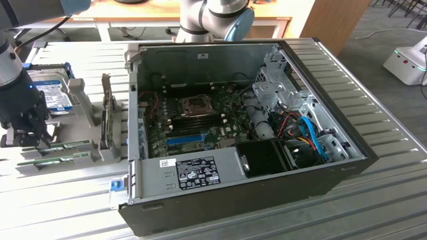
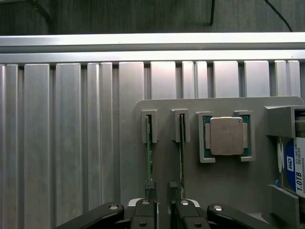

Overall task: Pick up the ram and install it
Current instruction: 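Pick up the ram and move it above insertion slot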

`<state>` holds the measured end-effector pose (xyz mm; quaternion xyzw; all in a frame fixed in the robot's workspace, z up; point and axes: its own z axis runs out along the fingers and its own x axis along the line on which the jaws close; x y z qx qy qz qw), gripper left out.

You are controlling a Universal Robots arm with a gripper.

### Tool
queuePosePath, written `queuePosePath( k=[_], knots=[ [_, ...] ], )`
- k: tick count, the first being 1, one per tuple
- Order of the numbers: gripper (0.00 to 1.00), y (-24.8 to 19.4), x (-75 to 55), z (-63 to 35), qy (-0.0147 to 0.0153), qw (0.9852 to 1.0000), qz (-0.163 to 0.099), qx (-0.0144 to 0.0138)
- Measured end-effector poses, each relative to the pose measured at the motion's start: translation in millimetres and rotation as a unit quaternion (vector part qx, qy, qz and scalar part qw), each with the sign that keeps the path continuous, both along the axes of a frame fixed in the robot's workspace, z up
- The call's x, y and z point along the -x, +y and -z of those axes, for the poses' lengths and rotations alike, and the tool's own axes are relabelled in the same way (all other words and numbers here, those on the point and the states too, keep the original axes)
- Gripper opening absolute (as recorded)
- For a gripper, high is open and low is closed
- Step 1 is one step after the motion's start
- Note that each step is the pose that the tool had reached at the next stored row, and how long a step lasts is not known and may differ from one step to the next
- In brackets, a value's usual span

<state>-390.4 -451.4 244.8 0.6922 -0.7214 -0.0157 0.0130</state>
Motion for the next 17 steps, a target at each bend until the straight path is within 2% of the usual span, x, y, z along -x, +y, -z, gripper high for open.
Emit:
queuePosePath(
  k=[17],
  knots=[
    [0.23, -0.2, 0.0, 14.5, 0.0, 1.0, 0.0, 0.0]
  ],
)
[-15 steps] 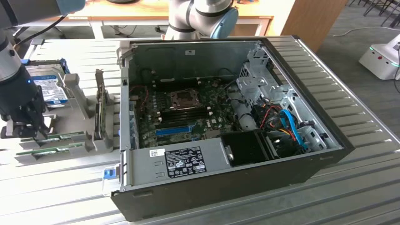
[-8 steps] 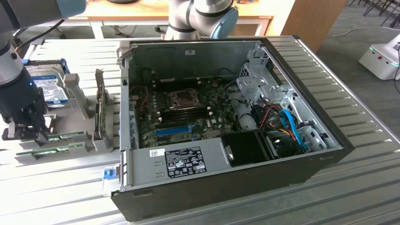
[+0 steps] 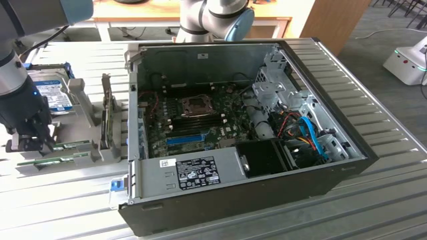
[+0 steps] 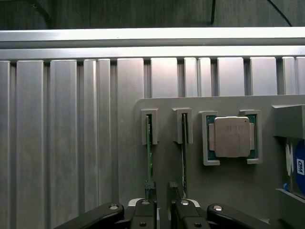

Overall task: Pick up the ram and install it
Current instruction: 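Pick up the ram and move it above insertion slot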

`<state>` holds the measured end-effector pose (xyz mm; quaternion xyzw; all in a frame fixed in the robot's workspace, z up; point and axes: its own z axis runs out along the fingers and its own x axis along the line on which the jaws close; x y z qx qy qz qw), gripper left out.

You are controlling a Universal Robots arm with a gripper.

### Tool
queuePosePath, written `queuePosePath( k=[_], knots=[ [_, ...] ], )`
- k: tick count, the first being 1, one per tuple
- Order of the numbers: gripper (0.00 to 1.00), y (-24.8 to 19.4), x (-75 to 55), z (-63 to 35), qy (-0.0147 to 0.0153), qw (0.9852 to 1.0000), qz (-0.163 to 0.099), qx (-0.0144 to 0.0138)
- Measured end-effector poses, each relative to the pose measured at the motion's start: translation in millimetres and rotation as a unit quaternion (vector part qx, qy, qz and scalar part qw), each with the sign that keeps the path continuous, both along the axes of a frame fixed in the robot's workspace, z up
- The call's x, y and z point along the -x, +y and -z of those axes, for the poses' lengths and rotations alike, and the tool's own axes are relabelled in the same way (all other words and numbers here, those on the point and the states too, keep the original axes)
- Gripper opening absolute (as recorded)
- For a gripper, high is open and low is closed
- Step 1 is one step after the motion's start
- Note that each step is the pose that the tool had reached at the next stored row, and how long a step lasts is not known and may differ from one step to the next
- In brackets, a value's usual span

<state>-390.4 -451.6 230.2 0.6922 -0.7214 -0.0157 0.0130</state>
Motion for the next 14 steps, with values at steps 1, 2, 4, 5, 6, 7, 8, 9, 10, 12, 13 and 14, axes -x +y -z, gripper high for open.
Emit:
queuePosePath(
  k=[1, 2, 4, 5, 6, 7, 8, 9, 10, 12, 13, 14],
  knots=[
    [0.23, 0.0, 0.0, 0.8, 0.0, 1.0, 0.0, 0.0],
    [0.23, 0.0, 0.0, 1.7, 0.0, 1.0, 0.0, 0.0],
    [0.23, 0.0, 0.0, 3.2, -0.0001, 1.0, 0.0, 0.0],
    [0.23, 0.0, 0.0, 4.0, -0.0001, 1.0, 0.0, 0.0],
    [0.23, 0.0, 0.0, 4.5, 0.0, 1.0, 0.0, 0.0],
    [0.23, 0.0, 0.0, 4.5, 0.0, 1.0, 0.0, 0.0001],
    [0.23, 0.0, 0.0, 4.5, 0.0001, 1.0, 0.0, 0.0001],
    [0.23, 0.0, 0.0, 4.5, 0.0, 1.0, 0.0, 0.0001],
    [0.23, 0.0, 0.0, 4.6, 0.0, 1.0, 0.0, 0.0001],
    [0.23, -0.6, -0.1, 4.8, -0.0002, 1.0, 0.0, -0.0001],
    [0.23, -1.2, -0.1, 4.7, -0.0002, 1.0, 0.0, 0.0],
    [0.23, -1.8, 0.0, 4.6, -0.0001, 1.0, 0.0, 0.0]
  ],
)
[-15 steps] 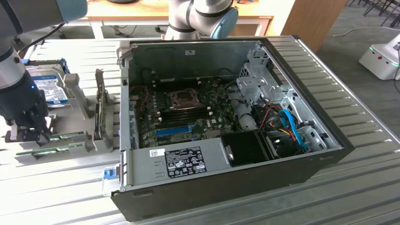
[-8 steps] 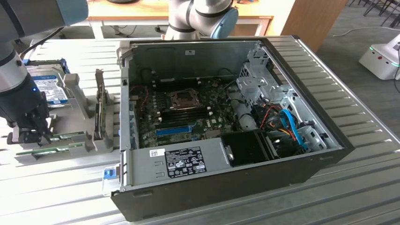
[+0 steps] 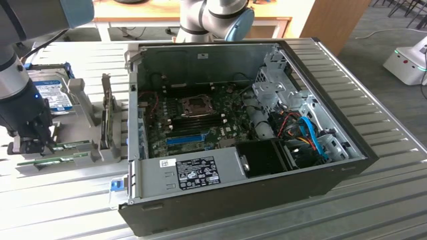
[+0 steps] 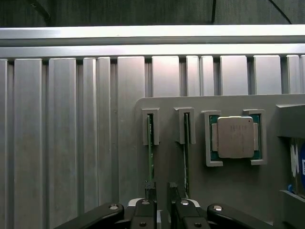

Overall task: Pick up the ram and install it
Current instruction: 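Pick up the ram and move it above insertion slot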

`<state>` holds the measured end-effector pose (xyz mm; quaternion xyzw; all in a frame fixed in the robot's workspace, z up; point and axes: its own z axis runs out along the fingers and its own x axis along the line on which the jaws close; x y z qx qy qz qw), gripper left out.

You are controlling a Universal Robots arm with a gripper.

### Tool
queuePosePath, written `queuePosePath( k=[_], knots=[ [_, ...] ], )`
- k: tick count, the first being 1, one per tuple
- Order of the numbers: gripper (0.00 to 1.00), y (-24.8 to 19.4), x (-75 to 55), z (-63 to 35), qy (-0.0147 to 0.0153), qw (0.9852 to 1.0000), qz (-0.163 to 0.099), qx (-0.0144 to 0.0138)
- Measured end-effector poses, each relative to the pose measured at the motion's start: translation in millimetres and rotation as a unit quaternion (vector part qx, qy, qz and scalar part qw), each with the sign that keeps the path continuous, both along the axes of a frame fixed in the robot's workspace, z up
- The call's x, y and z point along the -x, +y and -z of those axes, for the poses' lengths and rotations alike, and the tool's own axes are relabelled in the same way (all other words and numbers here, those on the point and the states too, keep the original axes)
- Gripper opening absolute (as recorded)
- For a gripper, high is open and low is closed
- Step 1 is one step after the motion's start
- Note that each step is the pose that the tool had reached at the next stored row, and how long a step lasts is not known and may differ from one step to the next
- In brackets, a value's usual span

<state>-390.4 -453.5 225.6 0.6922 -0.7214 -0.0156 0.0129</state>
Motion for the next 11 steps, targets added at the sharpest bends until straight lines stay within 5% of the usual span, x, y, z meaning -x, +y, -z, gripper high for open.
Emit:
queuePosePath(
  k=[11],
  knots=[
    [0.23, -3.0, 0.1, 0.7, 0.0, 1.0, 0.0, 0.0]
  ],
)
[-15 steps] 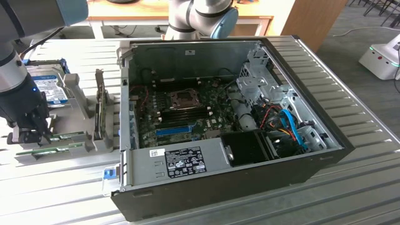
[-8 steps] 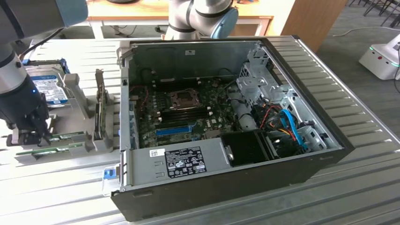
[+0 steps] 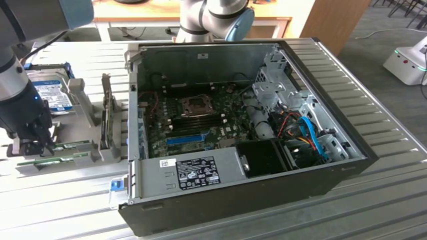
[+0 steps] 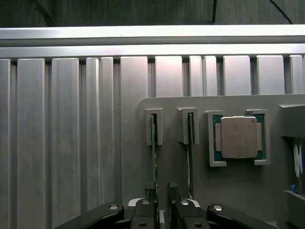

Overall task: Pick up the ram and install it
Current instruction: 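Pick up the ram and move it above insertion slot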

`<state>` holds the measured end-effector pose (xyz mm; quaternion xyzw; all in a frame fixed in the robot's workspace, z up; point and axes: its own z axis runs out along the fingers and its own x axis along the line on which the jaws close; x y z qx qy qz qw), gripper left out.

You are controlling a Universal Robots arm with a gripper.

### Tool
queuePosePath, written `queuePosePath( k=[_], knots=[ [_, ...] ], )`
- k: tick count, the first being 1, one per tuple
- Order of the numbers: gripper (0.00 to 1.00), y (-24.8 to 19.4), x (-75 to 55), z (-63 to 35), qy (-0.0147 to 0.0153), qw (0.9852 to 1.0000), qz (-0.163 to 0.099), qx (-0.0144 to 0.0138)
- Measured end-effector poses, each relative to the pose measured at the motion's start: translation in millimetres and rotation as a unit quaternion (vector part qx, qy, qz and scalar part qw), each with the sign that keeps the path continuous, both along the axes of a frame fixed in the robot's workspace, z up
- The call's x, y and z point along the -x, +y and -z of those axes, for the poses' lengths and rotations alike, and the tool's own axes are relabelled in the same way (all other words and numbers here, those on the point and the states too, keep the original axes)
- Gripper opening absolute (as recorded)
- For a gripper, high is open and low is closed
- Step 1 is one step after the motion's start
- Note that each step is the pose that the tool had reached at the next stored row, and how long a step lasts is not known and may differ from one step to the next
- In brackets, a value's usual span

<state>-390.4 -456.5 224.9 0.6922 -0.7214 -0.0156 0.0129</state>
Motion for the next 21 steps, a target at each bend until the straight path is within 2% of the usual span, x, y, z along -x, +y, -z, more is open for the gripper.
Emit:
queuePosePath(
  k=[12, 17, 21],
  knots=[
    [0.23, -0.1, 0.0, 11.5, 0.0, 1.0, 0.0, 0.0],
    [0.23, -0.3, -0.1, 12.0, 0.0, 1.0, 0.0, 0.0],
    [0.23, -2.6, 0.0, 12.0, 0.0, 1.0, 0.0, 0.0]
  ],
)
